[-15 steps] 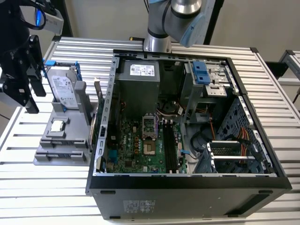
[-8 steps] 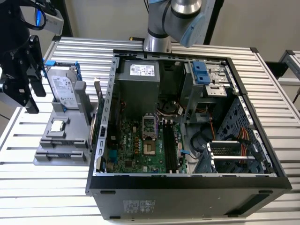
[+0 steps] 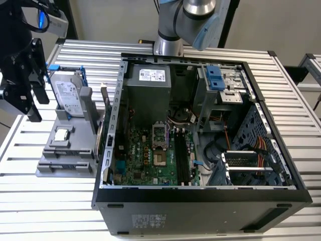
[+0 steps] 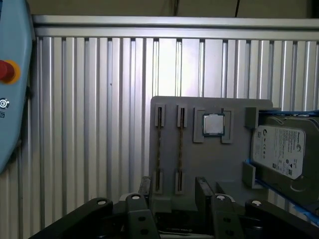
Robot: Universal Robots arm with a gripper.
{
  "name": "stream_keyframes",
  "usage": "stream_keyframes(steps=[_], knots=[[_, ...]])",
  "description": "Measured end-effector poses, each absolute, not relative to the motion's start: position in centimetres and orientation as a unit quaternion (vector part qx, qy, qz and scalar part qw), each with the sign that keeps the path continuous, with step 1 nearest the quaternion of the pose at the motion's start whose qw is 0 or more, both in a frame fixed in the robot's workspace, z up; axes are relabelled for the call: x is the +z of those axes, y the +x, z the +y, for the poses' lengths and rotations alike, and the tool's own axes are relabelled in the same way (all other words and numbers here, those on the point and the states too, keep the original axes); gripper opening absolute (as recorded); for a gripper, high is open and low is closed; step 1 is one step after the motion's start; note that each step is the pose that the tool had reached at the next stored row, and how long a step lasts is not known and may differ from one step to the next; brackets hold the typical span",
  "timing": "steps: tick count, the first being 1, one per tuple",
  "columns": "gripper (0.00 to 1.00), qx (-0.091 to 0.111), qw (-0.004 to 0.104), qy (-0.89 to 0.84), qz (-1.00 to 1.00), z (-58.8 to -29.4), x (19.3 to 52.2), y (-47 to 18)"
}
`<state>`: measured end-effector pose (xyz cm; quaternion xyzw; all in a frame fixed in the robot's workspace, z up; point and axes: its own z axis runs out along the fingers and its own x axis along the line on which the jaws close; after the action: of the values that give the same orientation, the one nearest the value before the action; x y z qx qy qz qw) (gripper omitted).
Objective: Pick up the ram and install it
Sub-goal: 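Pick up the ram and move it above insertion slot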
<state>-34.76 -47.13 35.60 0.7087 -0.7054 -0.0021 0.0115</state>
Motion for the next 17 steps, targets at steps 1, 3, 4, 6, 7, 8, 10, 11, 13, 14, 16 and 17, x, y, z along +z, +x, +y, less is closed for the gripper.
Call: stream_keyframes(steps=[1,3,4,6,7,8,10,11,13,14,16,17], knots=[[1.00,-0.001,0.013,0.709,-0.705,-47.13,35.56,-34.76],[1.00,0.000,0.014,0.709,-0.705,-47.12,35.49,-34.77],[1.00,0.000,0.014,0.709,-0.705,-47.11,35.44,-34.77],[1.00,0.000,0.014,0.709,-0.705,-47.11,35.29,-34.77],[1.00,0.000,0.014,0.709,-0.705,-47.11,35.24,-34.77],[1.00,0.000,0.014,0.709,-0.705,-47.10,35.17,-34.77],[1.00,0.000,0.014,0.709,-0.705,-47.09,35.04,-34.77],[1.00,0.000,0.014,0.709,-0.705,-47.08,34.99,-34.77],[1.00,0.001,0.014,0.709,-0.705,-47.05,34.88,-34.77],[1.00,0.001,0.015,0.709,-0.705,-47.04,34.83,-34.77],[1.00,0.001,0.015,0.709,-0.706,-47.04,34.68,-34.77],[1.00,0.002,0.015,0.708,-0.706,-47.04,34.61,-34.77]])
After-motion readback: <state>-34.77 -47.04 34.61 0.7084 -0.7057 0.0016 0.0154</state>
